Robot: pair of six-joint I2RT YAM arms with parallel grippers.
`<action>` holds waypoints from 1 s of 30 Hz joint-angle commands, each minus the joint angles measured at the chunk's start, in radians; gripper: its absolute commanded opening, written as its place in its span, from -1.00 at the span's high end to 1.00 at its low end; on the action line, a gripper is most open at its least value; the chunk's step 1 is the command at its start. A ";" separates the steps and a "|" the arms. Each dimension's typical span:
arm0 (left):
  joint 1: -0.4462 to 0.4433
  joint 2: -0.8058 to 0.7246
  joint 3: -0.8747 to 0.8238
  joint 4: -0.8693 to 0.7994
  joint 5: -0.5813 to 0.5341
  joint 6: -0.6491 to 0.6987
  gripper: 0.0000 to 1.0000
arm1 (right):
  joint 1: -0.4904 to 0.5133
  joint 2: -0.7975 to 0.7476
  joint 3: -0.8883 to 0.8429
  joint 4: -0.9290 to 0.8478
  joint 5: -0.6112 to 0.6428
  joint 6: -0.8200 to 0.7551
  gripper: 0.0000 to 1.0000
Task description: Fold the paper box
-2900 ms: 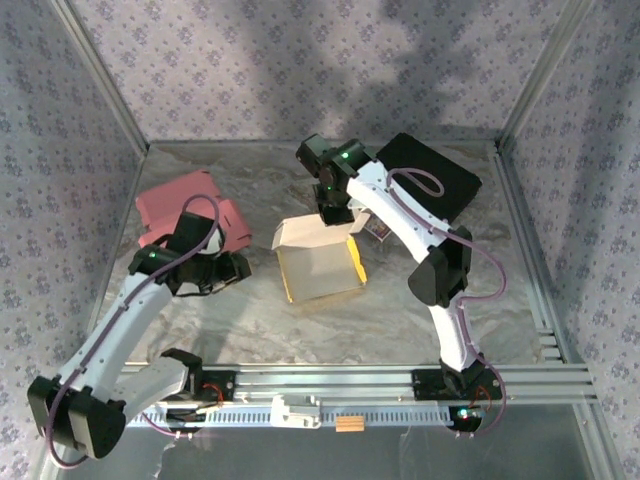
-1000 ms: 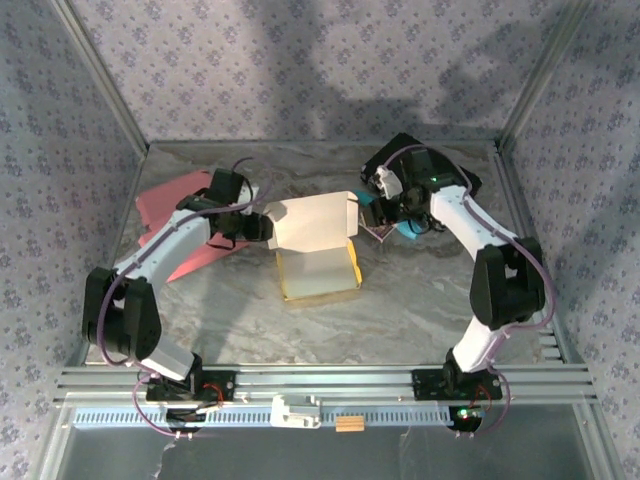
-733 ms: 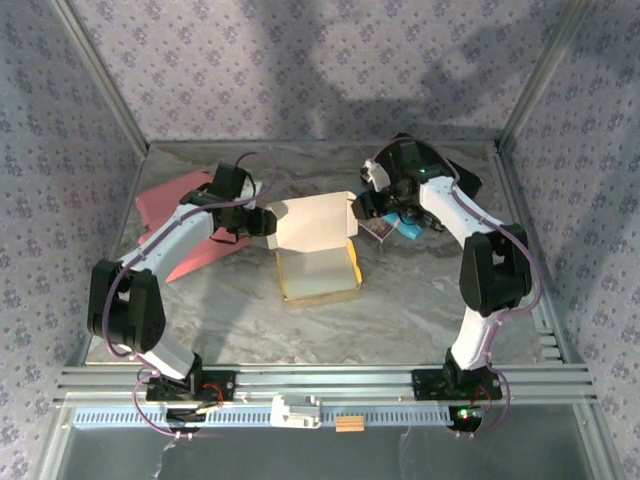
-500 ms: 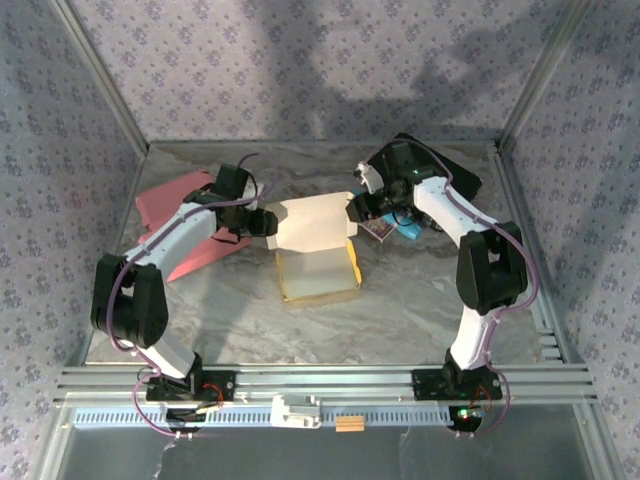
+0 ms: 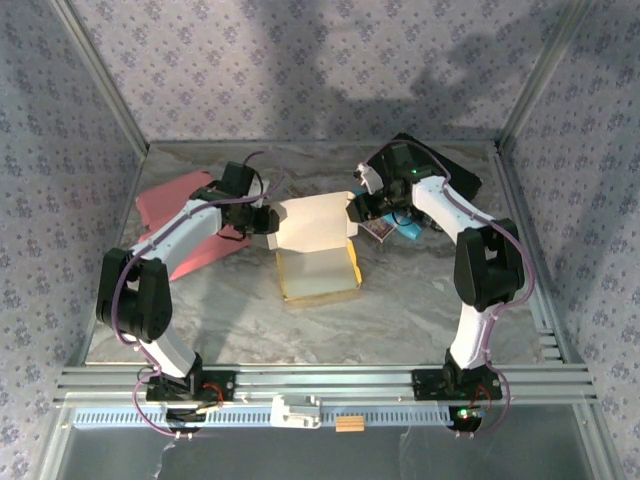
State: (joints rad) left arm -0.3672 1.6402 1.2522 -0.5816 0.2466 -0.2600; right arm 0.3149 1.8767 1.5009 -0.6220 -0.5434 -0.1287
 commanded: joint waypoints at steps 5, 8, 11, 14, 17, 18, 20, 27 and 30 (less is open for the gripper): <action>-0.024 0.002 0.053 -0.035 -0.082 -0.026 0.53 | 0.010 0.012 0.039 -0.015 -0.006 -0.008 0.18; -0.031 -0.014 0.049 -0.034 -0.103 -0.042 0.46 | 0.014 0.006 0.036 -0.019 0.007 -0.007 0.25; -0.037 -0.018 0.048 -0.042 -0.109 -0.047 0.46 | 0.018 0.002 0.029 -0.025 0.017 -0.009 0.33; -0.041 -0.015 0.049 -0.049 -0.116 -0.047 0.53 | 0.025 0.001 0.021 -0.024 0.035 -0.008 0.42; -0.044 -0.019 0.050 -0.060 -0.139 -0.050 0.57 | 0.032 -0.002 0.021 -0.025 0.057 -0.005 0.49; -0.045 -0.021 0.050 -0.063 -0.144 -0.053 0.58 | 0.035 -0.004 0.022 -0.027 0.070 -0.005 0.55; -0.047 -0.029 0.050 -0.067 -0.158 -0.056 0.57 | 0.039 -0.006 0.024 -0.028 0.087 -0.003 0.64; -0.048 -0.038 0.039 -0.073 -0.167 -0.058 0.61 | 0.061 -0.037 0.010 -0.010 0.131 0.006 0.90; -0.048 -0.034 0.036 -0.068 -0.166 -0.068 0.71 | 0.068 -0.043 0.012 -0.012 0.147 0.011 0.97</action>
State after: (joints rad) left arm -0.4129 1.6279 1.2705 -0.6277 0.0921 -0.3157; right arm 0.3759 1.8713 1.5116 -0.6212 -0.4332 -0.1207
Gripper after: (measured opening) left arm 0.149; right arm 0.065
